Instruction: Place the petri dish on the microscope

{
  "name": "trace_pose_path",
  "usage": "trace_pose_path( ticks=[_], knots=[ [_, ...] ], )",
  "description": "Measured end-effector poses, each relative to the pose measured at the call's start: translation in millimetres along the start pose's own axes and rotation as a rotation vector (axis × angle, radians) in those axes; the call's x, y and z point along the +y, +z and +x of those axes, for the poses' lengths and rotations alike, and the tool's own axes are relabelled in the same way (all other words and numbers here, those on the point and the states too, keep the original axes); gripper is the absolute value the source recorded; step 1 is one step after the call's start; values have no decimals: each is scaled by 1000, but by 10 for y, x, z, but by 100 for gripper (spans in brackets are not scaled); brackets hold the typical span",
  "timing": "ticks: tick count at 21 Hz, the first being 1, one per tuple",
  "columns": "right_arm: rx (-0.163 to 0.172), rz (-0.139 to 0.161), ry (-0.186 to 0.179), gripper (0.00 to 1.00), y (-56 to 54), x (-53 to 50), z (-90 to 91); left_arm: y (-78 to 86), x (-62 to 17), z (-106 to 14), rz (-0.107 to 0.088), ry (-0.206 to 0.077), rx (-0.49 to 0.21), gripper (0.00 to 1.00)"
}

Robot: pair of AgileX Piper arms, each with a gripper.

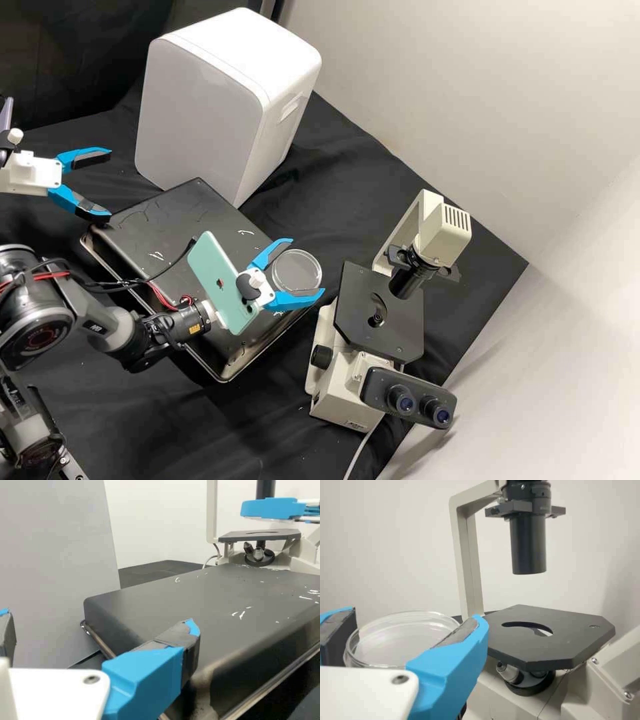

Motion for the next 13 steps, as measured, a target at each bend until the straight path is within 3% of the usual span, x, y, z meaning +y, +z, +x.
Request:
trace_pose_path(
  ticks=[5,11,13],
  knots=[
    [-21,-10,-17,0,90,-92,242,4,-1,0,0,0,-2,100],
    [-103,-44,-27,0,273,-133,502,4,-1,0,0,0,-2,100],
    [-94,-60,-43,0,288,-157,559,3,-6,2,0,-3,-2,100]
  ],
)
